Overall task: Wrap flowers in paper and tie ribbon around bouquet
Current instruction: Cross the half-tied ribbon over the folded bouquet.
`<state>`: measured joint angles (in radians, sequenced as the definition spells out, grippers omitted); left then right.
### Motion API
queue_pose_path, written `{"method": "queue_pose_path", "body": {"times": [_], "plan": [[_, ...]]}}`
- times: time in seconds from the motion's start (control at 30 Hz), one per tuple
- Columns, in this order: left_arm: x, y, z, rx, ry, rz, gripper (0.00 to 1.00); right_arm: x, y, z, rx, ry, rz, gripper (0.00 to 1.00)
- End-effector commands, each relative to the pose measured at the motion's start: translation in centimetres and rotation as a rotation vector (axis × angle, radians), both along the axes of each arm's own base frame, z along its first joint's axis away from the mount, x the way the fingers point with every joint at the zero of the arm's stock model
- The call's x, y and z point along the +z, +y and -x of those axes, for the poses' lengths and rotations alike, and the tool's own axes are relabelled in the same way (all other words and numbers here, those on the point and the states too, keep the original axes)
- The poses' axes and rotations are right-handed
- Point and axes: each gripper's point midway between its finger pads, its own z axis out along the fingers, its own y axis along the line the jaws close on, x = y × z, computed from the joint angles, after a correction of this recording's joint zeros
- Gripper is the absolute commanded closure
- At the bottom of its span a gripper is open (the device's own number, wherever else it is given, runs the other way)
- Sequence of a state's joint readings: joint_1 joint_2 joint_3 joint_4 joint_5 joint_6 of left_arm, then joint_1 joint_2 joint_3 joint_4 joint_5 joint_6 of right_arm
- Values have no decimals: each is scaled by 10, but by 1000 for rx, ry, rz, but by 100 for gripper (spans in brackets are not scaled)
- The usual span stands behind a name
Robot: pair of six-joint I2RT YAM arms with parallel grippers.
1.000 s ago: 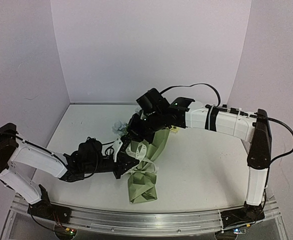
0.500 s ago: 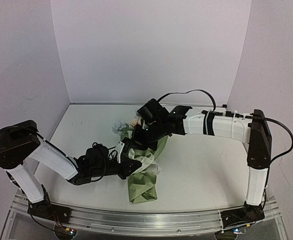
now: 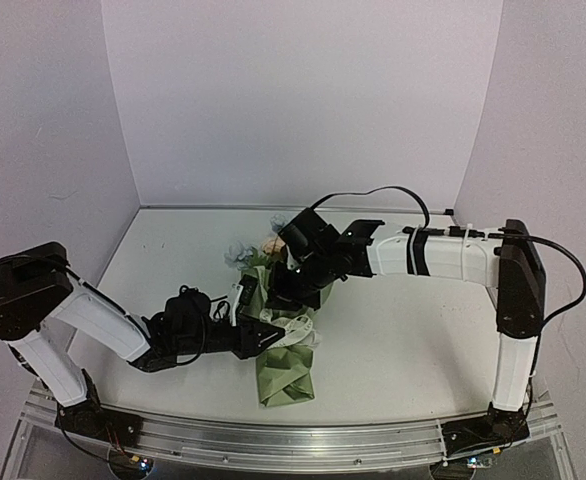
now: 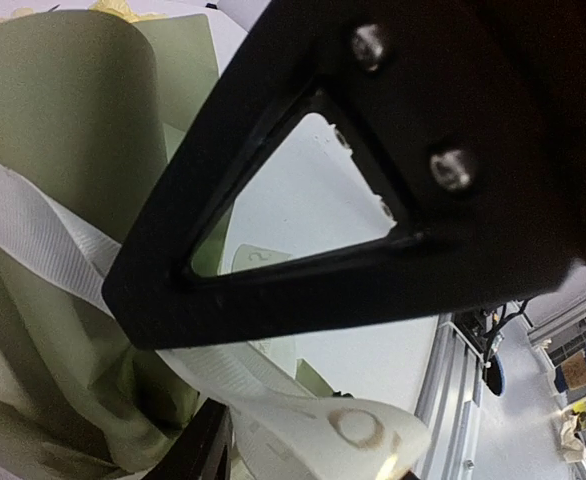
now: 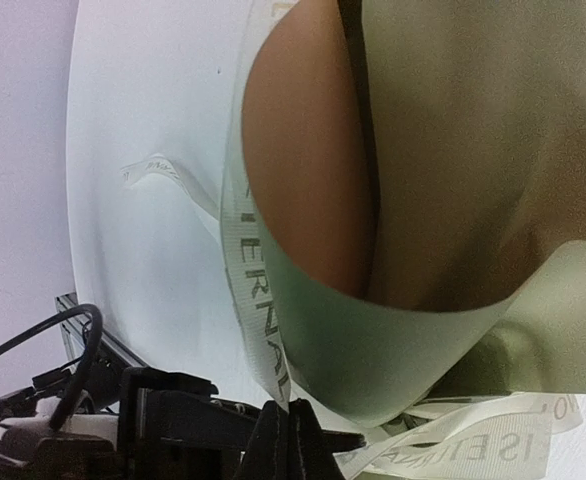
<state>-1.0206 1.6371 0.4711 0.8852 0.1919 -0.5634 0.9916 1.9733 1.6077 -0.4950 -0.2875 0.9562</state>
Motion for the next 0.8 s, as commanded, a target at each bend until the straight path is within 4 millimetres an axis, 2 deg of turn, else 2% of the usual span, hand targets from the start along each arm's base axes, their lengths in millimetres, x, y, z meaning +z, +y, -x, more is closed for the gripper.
{"method": "queue_pose_path", "body": {"times": [0.0, 0.17, 0.27, 0.37, 0.43, 0.53, 0.67, 0.77], "plan": [[28, 11, 10, -10, -8, 65, 65, 37, 7, -1, 43, -72, -68, 100], [42, 39, 19, 38, 10, 84, 61, 35, 9, 1, 79, -97, -56, 100], [54, 61, 15, 130, 23, 89, 58, 37, 11, 4, 111, -136, -44, 100], [58, 80, -3, 265, 51, 47, 53, 38, 12, 7, 143, -171, -27, 100], [53, 96, -18, 351, 105, 6, 48, 40, 16, 13, 173, -202, -17, 100], [44, 109, -39, 380, 214, -25, 44, 45, 24, 24, 222, -253, 3, 100], [40, 104, -53, 359, 242, -119, 33, 38, 25, 31, 256, -285, 53, 100], [37, 94, -60, 330, 276, -134, 30, 35, 25, 34, 270, -317, 87, 100]]}}
